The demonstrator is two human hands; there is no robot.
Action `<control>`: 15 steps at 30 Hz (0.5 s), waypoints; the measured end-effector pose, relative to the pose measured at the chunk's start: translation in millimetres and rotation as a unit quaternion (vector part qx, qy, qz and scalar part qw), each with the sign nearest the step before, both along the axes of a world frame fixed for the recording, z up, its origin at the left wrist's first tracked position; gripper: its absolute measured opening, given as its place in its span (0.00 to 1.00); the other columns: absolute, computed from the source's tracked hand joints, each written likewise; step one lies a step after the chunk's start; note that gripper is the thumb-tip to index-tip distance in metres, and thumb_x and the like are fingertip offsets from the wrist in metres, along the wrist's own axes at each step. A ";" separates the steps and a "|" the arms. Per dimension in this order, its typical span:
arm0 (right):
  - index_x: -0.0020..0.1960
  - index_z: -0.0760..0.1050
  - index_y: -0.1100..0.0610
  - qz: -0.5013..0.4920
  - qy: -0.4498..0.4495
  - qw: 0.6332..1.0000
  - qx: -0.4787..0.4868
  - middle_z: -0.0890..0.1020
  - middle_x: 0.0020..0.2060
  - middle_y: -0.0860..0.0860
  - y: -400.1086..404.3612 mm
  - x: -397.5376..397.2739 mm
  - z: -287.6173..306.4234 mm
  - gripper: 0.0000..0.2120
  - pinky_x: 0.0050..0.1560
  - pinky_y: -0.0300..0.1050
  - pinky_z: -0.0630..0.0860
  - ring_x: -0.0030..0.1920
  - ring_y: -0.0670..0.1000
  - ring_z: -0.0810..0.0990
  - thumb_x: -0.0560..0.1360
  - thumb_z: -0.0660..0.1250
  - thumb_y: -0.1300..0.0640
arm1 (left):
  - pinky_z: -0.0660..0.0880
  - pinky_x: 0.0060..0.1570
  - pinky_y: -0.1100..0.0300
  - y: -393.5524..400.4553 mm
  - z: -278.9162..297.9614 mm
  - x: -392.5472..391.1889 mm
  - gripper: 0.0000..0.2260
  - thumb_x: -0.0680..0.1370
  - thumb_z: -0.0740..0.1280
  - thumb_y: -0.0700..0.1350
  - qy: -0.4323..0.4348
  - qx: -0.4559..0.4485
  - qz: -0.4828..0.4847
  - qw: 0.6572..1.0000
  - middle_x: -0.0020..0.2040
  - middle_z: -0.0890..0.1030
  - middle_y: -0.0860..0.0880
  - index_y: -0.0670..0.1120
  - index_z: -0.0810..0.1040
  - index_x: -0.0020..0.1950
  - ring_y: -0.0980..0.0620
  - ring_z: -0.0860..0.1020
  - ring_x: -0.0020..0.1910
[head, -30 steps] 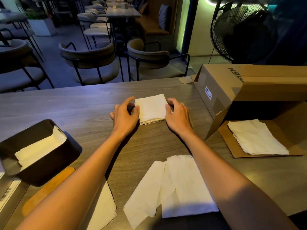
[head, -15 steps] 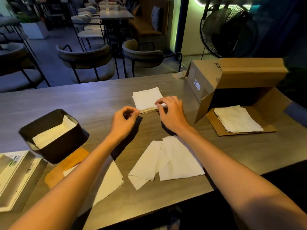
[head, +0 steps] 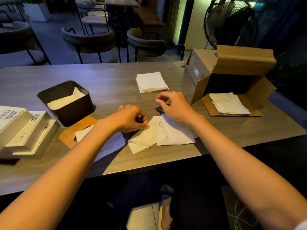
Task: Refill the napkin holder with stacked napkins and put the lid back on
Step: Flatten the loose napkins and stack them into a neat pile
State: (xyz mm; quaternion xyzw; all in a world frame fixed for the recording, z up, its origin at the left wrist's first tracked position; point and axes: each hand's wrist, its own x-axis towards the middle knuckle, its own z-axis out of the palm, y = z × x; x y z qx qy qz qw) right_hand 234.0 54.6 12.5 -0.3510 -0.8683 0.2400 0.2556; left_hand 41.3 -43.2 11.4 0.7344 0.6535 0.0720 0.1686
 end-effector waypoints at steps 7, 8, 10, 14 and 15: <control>0.67 0.78 0.48 0.083 -0.004 0.984 -0.157 0.82 0.56 0.42 -6.9 2.8 15.6 0.21 0.54 0.34 0.77 0.56 0.40 0.80 0.75 0.74 0.45 | 0.72 0.43 0.68 -3.5 8.9 -17.3 0.07 0.81 0.65 0.47 -0.230 0.064 0.051 0.970 0.47 0.80 0.57 0.51 0.80 0.56 0.61 0.78 0.46; 0.66 0.79 0.49 0.091 -0.004 0.983 -0.157 0.82 0.56 0.42 -6.4 2.6 16.2 0.21 0.54 0.35 0.78 0.56 0.40 0.81 0.74 0.76 0.46 | 0.73 0.43 0.68 -3.4 9.9 -19.2 0.06 0.81 0.64 0.47 -0.255 0.071 0.058 0.963 0.48 0.81 0.57 0.51 0.80 0.55 0.61 0.78 0.46; 0.59 0.82 0.54 0.090 0.026 0.984 -0.155 0.84 0.52 0.45 -5.9 -0.4 17.0 0.16 0.51 0.37 0.79 0.52 0.42 0.82 0.74 0.76 0.50 | 0.75 0.43 0.67 -3.8 11.6 -21.7 0.06 0.82 0.63 0.46 -0.311 0.072 0.067 0.945 0.47 0.82 0.56 0.51 0.80 0.54 0.61 0.80 0.45; 0.53 0.82 0.62 0.040 0.146 0.970 -0.190 0.85 0.46 0.54 -5.6 -7.2 23.0 0.12 0.42 0.40 0.80 0.45 0.49 0.85 0.77 0.74 0.54 | 0.78 0.39 0.65 -6.8 15.0 -14.7 0.10 0.83 0.59 0.51 -0.420 0.047 0.093 0.902 0.43 0.83 0.54 0.51 0.80 0.53 0.60 0.82 0.41; 0.53 0.82 0.63 0.025 0.164 0.967 -0.193 0.86 0.45 0.56 -4.6 -8.6 24.5 0.12 0.42 0.43 0.80 0.45 0.53 0.86 0.77 0.74 0.54 | 0.79 0.41 0.63 -7.3 14.5 -12.4 0.12 0.82 0.59 0.55 -0.433 0.033 0.104 0.895 0.45 0.83 0.54 0.52 0.79 0.56 0.58 0.82 0.42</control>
